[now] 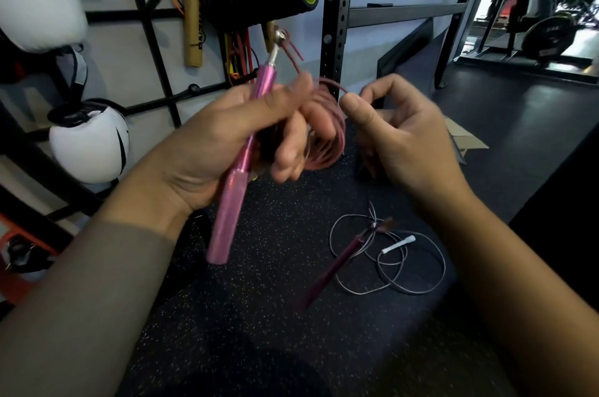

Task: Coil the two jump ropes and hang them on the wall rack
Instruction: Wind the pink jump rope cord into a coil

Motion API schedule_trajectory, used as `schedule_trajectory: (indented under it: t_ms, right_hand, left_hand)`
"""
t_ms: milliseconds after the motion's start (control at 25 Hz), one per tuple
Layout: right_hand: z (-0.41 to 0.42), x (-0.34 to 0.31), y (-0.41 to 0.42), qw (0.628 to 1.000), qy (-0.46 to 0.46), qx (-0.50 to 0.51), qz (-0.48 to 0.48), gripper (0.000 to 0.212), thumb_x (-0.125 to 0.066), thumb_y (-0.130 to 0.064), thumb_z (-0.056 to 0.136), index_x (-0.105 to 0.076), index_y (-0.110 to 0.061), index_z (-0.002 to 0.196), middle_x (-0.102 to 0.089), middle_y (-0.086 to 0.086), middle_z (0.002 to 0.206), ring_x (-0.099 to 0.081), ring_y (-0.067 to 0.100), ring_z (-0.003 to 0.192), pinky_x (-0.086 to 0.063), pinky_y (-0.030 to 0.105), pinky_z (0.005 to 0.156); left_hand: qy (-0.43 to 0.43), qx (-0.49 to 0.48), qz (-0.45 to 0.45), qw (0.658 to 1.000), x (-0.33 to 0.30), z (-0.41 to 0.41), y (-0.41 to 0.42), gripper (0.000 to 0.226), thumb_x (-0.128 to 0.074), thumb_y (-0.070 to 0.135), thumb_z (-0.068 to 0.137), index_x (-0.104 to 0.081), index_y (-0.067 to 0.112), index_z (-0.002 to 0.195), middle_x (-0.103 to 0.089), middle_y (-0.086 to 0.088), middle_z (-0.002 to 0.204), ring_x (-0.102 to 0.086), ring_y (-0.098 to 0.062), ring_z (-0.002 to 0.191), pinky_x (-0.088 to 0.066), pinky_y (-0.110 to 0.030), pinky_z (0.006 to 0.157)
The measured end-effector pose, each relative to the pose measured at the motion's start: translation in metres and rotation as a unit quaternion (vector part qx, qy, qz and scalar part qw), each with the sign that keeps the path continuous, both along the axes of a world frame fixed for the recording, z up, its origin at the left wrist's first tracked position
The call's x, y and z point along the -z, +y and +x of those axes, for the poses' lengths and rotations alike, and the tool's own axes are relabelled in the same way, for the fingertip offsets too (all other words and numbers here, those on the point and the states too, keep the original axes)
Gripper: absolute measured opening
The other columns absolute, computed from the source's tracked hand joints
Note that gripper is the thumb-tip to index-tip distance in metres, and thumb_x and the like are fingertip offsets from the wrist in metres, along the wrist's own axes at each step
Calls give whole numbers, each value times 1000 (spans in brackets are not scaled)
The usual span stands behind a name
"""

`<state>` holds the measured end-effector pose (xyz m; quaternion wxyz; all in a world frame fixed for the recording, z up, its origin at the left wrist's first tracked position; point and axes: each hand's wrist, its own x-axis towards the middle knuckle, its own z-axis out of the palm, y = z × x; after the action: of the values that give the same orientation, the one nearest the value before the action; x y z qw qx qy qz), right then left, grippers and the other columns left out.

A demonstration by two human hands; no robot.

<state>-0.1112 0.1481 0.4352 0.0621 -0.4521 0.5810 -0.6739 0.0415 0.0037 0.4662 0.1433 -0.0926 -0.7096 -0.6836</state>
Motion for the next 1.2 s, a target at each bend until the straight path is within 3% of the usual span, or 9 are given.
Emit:
schedule_trajectory:
  t_ms: [200,280,360,440,520,720,920,1040,1200]
  right_hand:
    - [9,34,-15,985,-82,-105,113,13,-57,-25,106,-53,-16,97,-47,1,57,-38,16,44,-44,28,46]
    - [14,37,-16,976,-42,-137,163,17,-52,-21,109,-56,-6,101,-47,5,55,-38,15,41,-43,29,48]
    - [14,26,-13,968,22,-144,205,22,-52,-17,108,-60,3,107,-47,7,54,-37,15,42,-37,27,44]
    - [8,11,-6,948,108,-136,266,20,-59,-16,105,-69,0,108,-49,-3,55,-39,10,46,-36,29,48]
    - [4,0,1,920,184,-116,325,14,-66,-17,101,-78,-11,106,-57,-8,59,-46,3,50,-39,19,52]
    - [1,-10,10,922,174,-68,338,7,-75,-22,94,-81,-20,91,-75,-4,63,-64,5,53,-47,14,57]
    - [5,-5,6,962,83,-23,257,8,-86,-21,83,-81,-17,77,-79,0,68,-70,12,60,-60,28,65]
    - [3,0,2,970,89,-24,223,19,-87,-19,81,-74,-8,88,-76,18,75,-65,24,65,-55,38,67]
    - [3,3,-1,968,66,-116,211,13,-68,-6,97,-62,2,105,-72,8,82,-61,11,67,-52,25,60]
  left_hand:
    - [122,9,233,965,0,-16,8,46,-34,21,109,-75,3,101,-81,0,93,-77,-9,83,-59,-24,78]
    - [132,-92,156,975,5,-21,3,36,-37,19,110,-69,4,110,-80,-3,108,-76,-14,99,-56,-29,89]
    - [83,-216,-30,972,13,-22,1,30,-41,22,110,-66,6,116,-81,-1,111,-76,-15,104,-56,-32,94]
    - [12,-260,-186,947,18,-20,5,27,-45,27,109,-69,15,111,-81,6,106,-76,-8,100,-57,-34,97]
    - [-30,-266,-245,932,15,-18,12,25,-48,31,108,-71,23,104,-81,11,100,-76,-1,95,-57,-34,97]
    - [-112,-294,-414,854,14,-21,19,33,-50,40,106,-62,23,80,-69,1,77,-65,-15,71,-48,-33,63]
    - [-128,-275,-426,852,10,-20,15,34,-47,43,106,-67,26,85,-76,6,68,-70,2,64,-46,-22,63]
    - [-130,-253,-429,857,10,-18,12,36,-48,46,105,-68,26,83,-77,10,68,-70,2,60,-50,-21,62]
    - [-119,-249,-400,874,15,-16,-2,58,-49,62,97,-66,17,65,-70,0,57,-63,-12,50,-48,-27,61]
